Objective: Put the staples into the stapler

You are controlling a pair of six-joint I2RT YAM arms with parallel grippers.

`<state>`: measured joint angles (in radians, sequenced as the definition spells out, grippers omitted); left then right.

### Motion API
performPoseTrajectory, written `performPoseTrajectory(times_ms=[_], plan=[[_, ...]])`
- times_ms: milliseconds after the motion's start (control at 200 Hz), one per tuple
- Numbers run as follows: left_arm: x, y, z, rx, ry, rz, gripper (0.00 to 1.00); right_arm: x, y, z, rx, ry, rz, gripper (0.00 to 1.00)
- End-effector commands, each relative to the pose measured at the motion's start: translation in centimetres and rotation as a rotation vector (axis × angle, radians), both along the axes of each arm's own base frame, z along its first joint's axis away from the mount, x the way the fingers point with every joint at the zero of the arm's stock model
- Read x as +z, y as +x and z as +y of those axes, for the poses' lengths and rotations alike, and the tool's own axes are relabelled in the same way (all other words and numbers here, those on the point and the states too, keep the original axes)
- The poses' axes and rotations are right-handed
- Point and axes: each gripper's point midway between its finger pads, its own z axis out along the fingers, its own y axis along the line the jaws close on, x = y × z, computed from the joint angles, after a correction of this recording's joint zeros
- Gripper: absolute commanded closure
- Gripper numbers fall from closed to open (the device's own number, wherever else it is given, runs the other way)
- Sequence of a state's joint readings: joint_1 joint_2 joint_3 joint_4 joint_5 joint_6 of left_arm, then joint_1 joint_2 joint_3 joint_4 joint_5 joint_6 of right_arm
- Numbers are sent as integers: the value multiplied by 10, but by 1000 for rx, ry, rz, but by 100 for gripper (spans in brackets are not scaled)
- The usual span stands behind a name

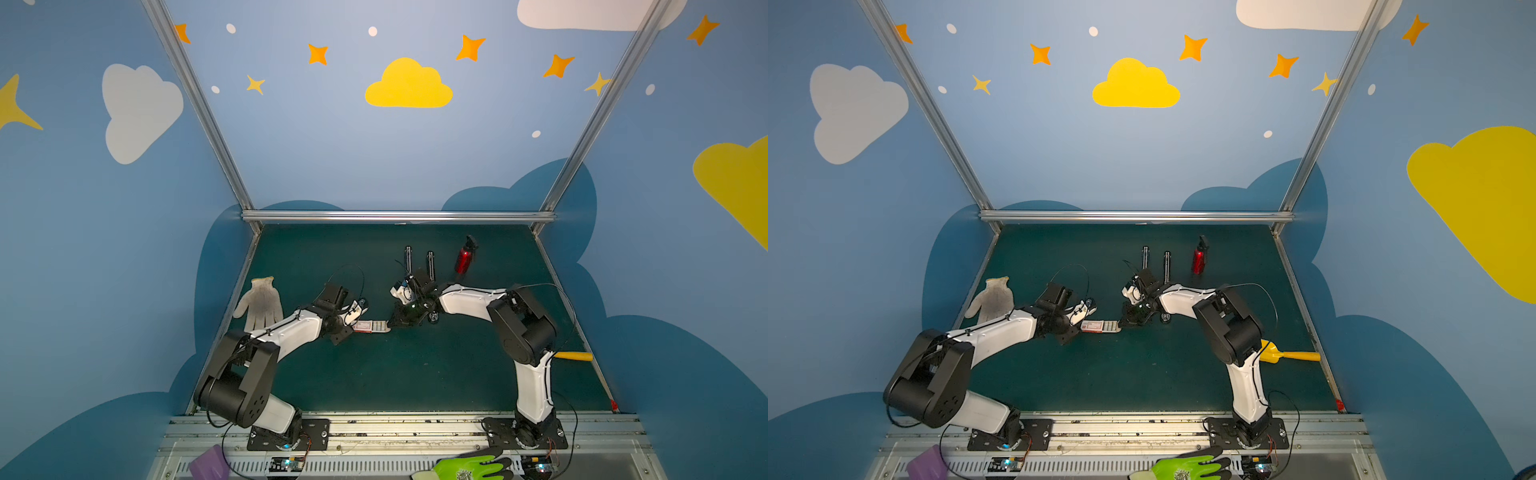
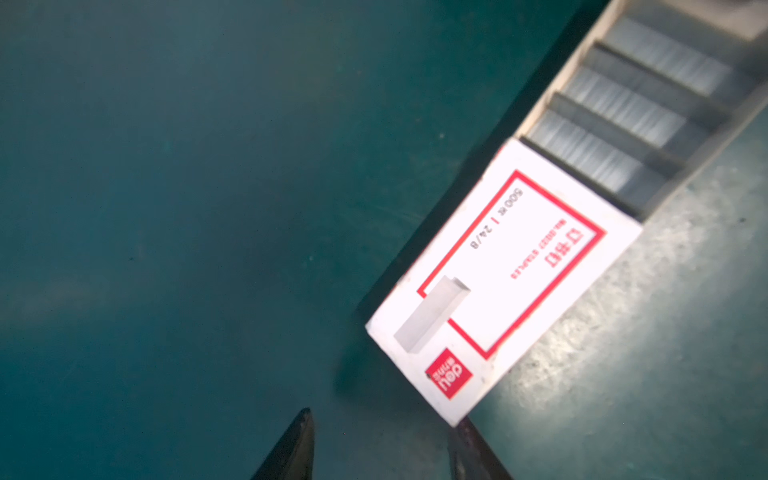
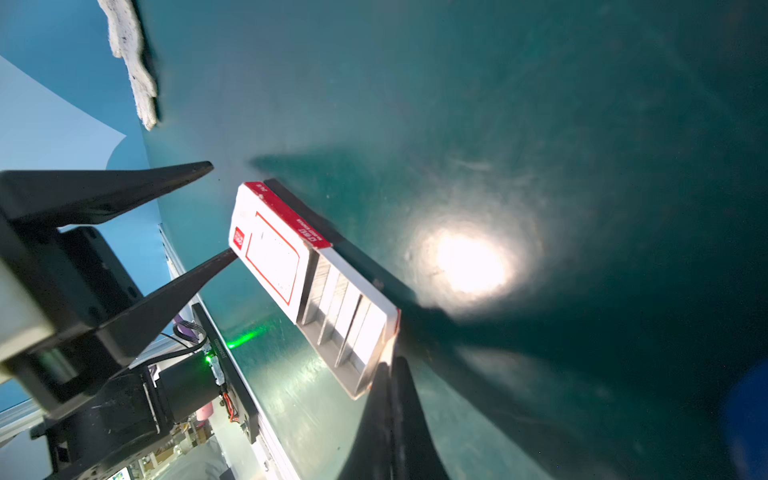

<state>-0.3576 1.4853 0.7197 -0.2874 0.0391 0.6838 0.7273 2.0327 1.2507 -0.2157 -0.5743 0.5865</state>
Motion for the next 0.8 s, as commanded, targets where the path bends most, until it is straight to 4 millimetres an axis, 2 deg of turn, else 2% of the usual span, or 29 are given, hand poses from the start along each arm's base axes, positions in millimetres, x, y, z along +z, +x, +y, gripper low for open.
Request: performPoseTrajectory(times_ms=[0,361,481,616,796], plan=[[9,-1,6,55,3,-2,49,-8,-3,5,-7,1,22,100],[32,-6,19,170,10,-27,49,-13,1,5,-21,-21,13,100],[45,-3,10,242,-77,-21,47,-11,2,8,-22,-12,13,100],[49,-4,-1,313,-126,54,46,-9,1,11,-26,12,25,100],[56,5,-8,415,-150,59,48,-9,-11,15,-4,27,57,100]])
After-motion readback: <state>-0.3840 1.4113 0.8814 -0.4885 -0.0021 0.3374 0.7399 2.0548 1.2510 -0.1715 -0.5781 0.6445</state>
